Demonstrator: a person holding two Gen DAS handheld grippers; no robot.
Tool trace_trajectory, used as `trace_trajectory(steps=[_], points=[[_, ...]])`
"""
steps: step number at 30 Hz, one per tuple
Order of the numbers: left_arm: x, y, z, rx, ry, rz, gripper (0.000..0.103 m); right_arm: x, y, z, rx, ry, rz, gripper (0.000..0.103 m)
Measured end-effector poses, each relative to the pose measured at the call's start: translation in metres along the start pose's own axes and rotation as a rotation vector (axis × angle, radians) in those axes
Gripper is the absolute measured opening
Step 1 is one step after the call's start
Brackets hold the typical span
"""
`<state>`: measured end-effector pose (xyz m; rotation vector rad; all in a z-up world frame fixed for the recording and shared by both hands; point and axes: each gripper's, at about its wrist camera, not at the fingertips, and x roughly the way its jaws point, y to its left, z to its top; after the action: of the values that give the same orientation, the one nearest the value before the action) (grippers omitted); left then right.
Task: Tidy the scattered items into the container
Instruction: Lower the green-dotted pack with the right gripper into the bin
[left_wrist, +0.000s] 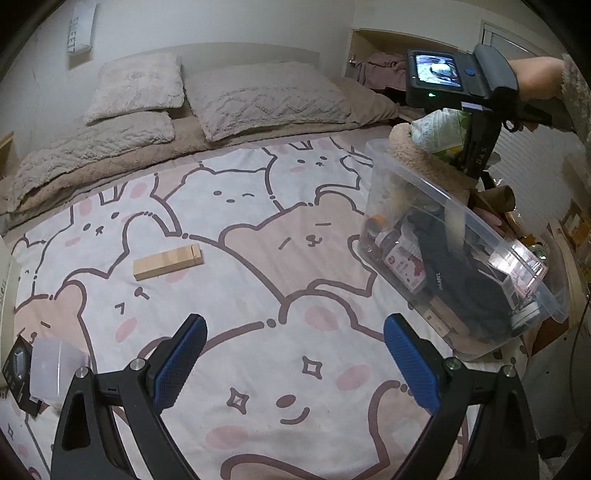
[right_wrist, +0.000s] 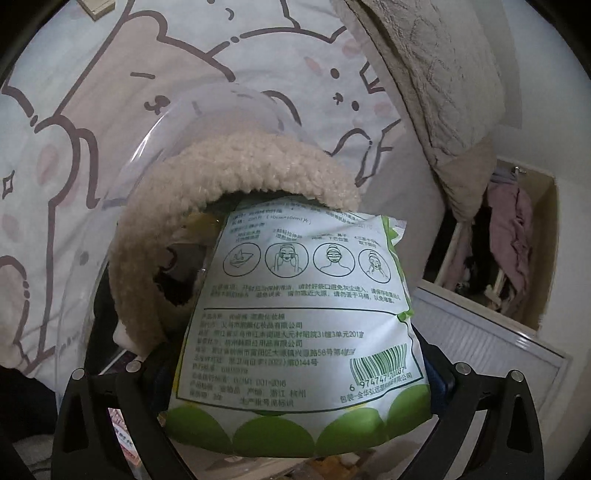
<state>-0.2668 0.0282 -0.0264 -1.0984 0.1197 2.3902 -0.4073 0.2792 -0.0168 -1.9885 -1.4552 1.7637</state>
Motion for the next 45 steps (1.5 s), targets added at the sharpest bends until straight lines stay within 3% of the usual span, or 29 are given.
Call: trace_trajectory(steps=[12,19,26,31,37,41,45], points=[[-0.004,-0.006,0.000,-0.038,-0.009,-0.039,0.097,0.002,0.010,-0.005,0.056,-0.054,0.003,0.103],[-0.013,-0.011,0.001,-0.033,-0.019,-0.048,0.097,-0.042,-0.019,-0.025,0.195,-0.252,0.119,0.103],[-0.024,-0.020,0.004,-0.033,-0.036,-0.069,0.097,-0.084,-0.041,-0.054,0.266,-0.428,0.190,0.103],[-0.031,-0.028,0.007,-0.024,-0.046,-0.069,0.097,-0.099,-0.057,-0.088,0.361,-0.604,0.224,0.103],[-0.042,-0.038,0.009,-0.021,-0.065,-0.074,0.097,-0.081,-0.076,-0.133,0.567,-0.767,0.326,0.103],[-0.048,-0.046,0.008,-0.017,-0.076,-0.087,0.097,-0.062,-0.079,-0.158,0.659,-0.903,0.313,0.103],[-0.053,-0.052,0.006,-0.016,-0.085,-0.096,0.097,-0.030,-0.081,-0.168,0.766,-0.939,0.372,0.103]])
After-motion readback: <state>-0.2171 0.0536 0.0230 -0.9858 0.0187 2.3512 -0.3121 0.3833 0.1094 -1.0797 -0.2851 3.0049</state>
